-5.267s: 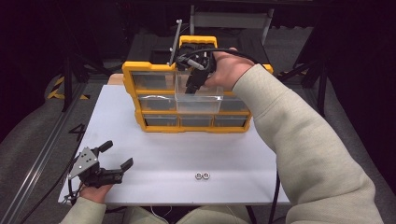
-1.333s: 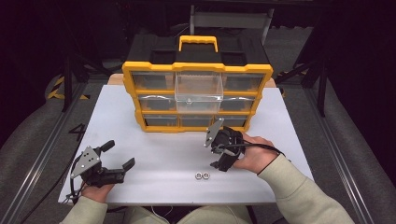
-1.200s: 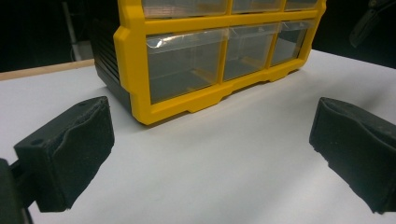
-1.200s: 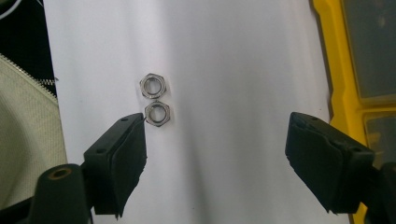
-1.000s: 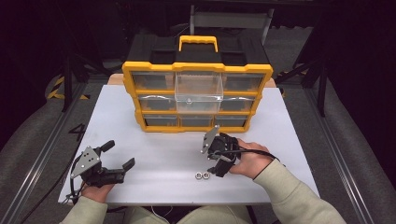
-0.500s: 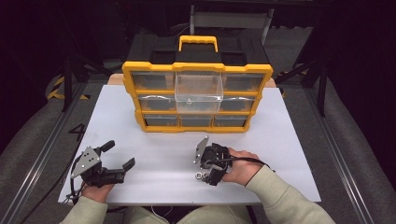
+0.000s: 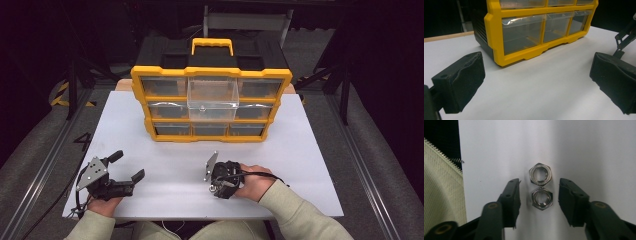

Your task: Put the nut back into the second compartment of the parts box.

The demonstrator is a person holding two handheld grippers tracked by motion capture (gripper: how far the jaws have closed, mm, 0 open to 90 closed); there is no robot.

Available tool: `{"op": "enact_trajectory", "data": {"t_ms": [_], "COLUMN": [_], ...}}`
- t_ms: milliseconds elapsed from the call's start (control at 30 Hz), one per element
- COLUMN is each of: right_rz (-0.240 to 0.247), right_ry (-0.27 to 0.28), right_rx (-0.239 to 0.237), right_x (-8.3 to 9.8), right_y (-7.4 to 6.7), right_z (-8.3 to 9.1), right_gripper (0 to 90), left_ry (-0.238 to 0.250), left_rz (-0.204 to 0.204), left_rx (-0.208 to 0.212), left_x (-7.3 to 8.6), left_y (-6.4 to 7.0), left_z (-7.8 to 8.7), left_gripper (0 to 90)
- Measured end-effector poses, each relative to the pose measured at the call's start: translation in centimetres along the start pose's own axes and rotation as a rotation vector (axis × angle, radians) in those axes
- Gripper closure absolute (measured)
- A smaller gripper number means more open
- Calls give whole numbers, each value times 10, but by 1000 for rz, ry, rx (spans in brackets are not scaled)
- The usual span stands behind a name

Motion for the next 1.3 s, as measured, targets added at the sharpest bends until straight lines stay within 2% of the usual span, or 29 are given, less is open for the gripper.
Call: {"op": "enact_trajectory", "data": {"t_ms": [100, 167, 233, 533, 800, 1067, 1300], "right_rz": [6, 6, 9, 19, 22, 25, 44], "right_ry": [-10, -11, -17, -10, -8, 7, -1], "right_rx": [0, 3, 13, -2, 16, 10, 29], "right_x": [1, 1, 1, 2, 3, 2, 1], "right_y": [-1, -1, 1, 0, -2, -3, -1], "right_z": [-2, -2, -2, 4, 33, 65, 92], "right_gripper": [621, 635, 695, 702, 702, 702, 702], "left_ry": [0, 0, -1, -1, 1, 3, 3], "left_rz": [2, 2, 2, 3, 0, 1, 1], "left_rx": [0, 0, -2, -1, -2, -2, -1], "left_x": [0, 0, 0, 0, 0, -1, -1], "left_y": [0, 0, 0, 0, 0, 0, 0], "left_z": [0, 0, 0, 0, 0, 1, 1], "left_gripper": [7, 7, 7, 7, 7, 7, 7]}}
Point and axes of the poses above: each handheld gripper's, and its own axes: z roughly backward along the jaws, x roughly out of its underside, y roughly to its right, the point moved 7 cm from there along -z, roughly forward along the jaws, and after that the axes turned 9 degrees about -y, right-handed, at the moved point
